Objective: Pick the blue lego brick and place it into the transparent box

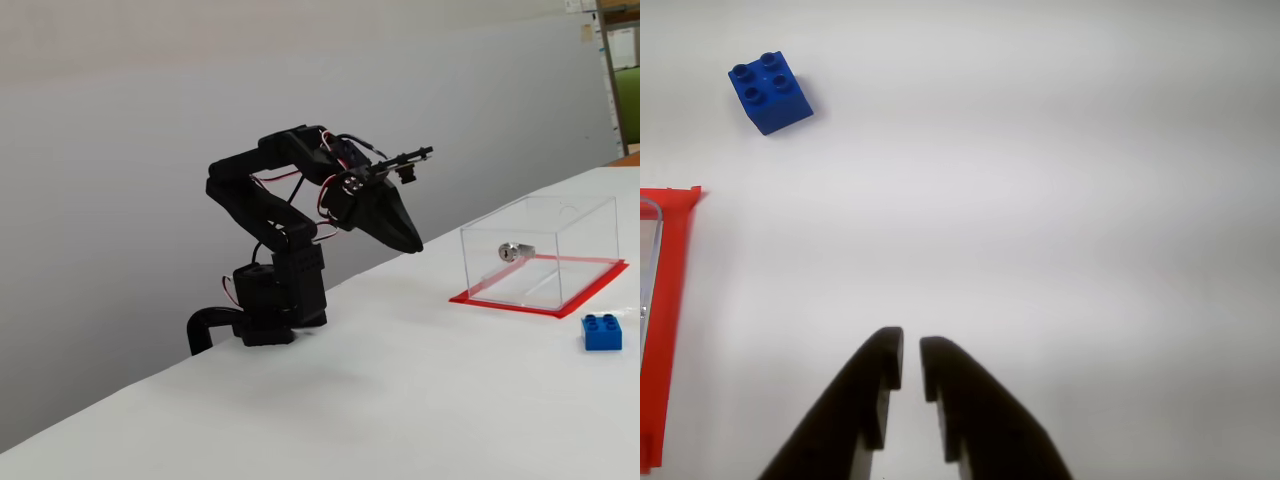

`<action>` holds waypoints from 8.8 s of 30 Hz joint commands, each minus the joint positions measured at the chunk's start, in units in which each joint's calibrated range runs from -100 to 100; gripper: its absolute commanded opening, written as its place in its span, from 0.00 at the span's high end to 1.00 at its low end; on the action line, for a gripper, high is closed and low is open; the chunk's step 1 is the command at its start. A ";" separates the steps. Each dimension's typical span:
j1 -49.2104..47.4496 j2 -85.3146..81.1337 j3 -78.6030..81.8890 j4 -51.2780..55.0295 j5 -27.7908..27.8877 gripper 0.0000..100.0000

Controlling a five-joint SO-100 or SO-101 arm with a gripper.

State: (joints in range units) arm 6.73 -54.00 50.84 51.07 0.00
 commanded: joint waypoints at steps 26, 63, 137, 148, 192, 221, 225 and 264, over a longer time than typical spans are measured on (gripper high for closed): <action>-8.32 40.89 -38.45 -0.59 0.16 0.74; -20.37 66.00 -44.33 -26.18 1.15 0.60; -23.85 88.06 -61.69 -25.40 0.63 0.90; -23.92 87.22 -61.69 -25.40 1.10 0.90; -24.66 27.31 -38.99 -22.52 3.50 0.90; -54.38 24.17 -30.77 -22.52 3.76 0.90; -56.68 29.94 -31.22 -23.31 3.65 0.90; -60.08 40.80 -38.18 -22.61 3.60 0.69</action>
State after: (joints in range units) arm -53.31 -12.64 16.33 28.45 3.52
